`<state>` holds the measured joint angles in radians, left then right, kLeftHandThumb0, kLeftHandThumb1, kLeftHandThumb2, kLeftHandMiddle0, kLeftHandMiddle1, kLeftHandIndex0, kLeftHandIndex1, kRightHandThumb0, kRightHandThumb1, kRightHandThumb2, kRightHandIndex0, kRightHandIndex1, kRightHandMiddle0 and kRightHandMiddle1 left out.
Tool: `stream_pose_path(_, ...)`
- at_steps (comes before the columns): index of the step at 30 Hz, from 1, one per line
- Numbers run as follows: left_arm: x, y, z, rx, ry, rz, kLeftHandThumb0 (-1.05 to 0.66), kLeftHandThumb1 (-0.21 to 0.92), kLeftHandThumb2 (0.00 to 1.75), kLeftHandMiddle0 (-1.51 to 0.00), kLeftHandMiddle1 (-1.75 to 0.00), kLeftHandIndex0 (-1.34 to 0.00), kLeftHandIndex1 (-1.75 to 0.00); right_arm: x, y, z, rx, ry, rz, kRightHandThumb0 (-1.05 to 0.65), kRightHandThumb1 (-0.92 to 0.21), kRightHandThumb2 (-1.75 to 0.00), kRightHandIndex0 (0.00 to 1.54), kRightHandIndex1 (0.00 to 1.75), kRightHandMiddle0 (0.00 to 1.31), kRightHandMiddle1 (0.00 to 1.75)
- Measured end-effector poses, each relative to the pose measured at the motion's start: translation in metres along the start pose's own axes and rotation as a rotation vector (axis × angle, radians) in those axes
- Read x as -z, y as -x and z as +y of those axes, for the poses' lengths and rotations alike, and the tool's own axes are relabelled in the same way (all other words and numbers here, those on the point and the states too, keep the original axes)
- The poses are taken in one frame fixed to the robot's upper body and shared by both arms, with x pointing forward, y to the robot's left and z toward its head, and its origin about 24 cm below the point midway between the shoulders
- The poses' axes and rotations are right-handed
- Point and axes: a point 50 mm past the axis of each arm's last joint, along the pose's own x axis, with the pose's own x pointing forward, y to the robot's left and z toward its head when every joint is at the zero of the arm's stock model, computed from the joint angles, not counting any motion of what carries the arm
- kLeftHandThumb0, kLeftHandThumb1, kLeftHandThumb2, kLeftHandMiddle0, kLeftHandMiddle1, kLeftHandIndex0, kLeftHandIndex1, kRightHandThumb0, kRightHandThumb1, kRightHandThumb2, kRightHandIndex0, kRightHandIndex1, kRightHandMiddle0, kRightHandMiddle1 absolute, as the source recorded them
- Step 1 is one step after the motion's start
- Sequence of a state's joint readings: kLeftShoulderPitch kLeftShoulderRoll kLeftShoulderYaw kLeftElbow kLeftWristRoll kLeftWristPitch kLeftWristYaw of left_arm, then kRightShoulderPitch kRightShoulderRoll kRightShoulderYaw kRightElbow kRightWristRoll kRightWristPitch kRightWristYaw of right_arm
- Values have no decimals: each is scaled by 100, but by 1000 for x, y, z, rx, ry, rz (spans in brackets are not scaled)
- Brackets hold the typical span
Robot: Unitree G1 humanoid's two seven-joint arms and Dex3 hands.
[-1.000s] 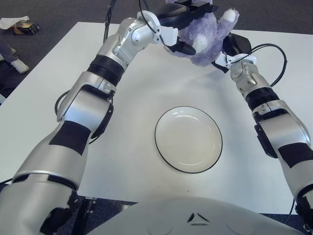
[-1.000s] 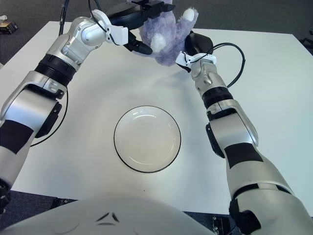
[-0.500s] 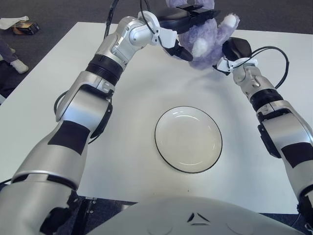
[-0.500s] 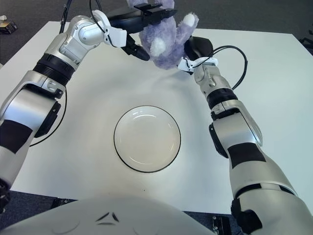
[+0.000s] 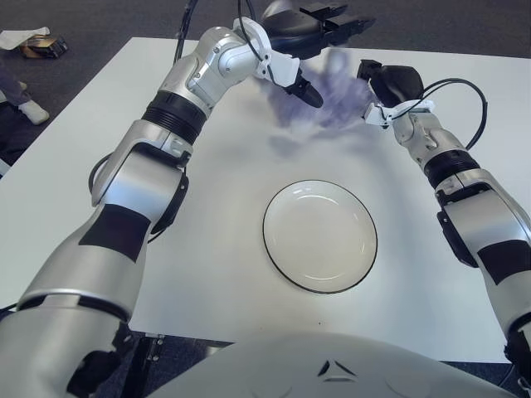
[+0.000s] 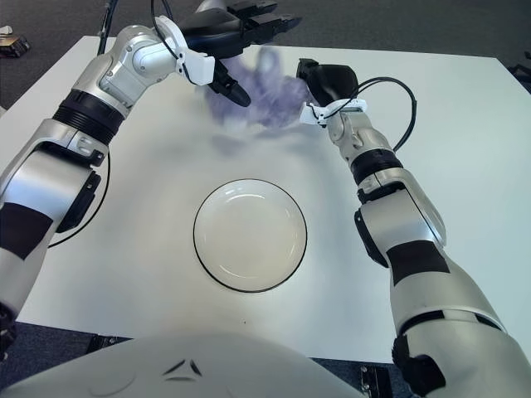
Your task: Put the doll into the plate.
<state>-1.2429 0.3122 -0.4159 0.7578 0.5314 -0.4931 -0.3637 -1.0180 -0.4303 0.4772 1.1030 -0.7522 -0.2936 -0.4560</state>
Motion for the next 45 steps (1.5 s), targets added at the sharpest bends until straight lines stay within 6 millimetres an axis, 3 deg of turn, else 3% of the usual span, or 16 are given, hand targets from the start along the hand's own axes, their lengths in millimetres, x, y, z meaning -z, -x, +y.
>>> stream_pose_path(9,-1,0,4,6,-84,46,-105,92,17,0,0,0,0,-3,0,-13,98,55,-62,0,-6,-158,83,164,58,175)
stream_pose_path(16,-14,1,18,-87,-119,52,-105,92,22,0,0,0,0,-3,2,-13,113,81,-61,0,-11,-154,80,167,54,175)
stream_pose_path(26,-27,5,17,-241,-21,13,-105,92,31,0,0,0,0,3,8,-5,138,111,-13,0,-10,-155,79,169,54,175)
stream_pose_path(42,-25,7,17,-241,51,-10,-103,92,53,0,0,-3,-2,2,8,-7,175,74,2,0,-8,-157,81,167,56,175)
stream_pose_path(45,-23,12,18,-233,52,25,-101,92,54,0,0,-1,-13,2,8,-7,177,66,8,0,-7,-158,82,166,57,175)
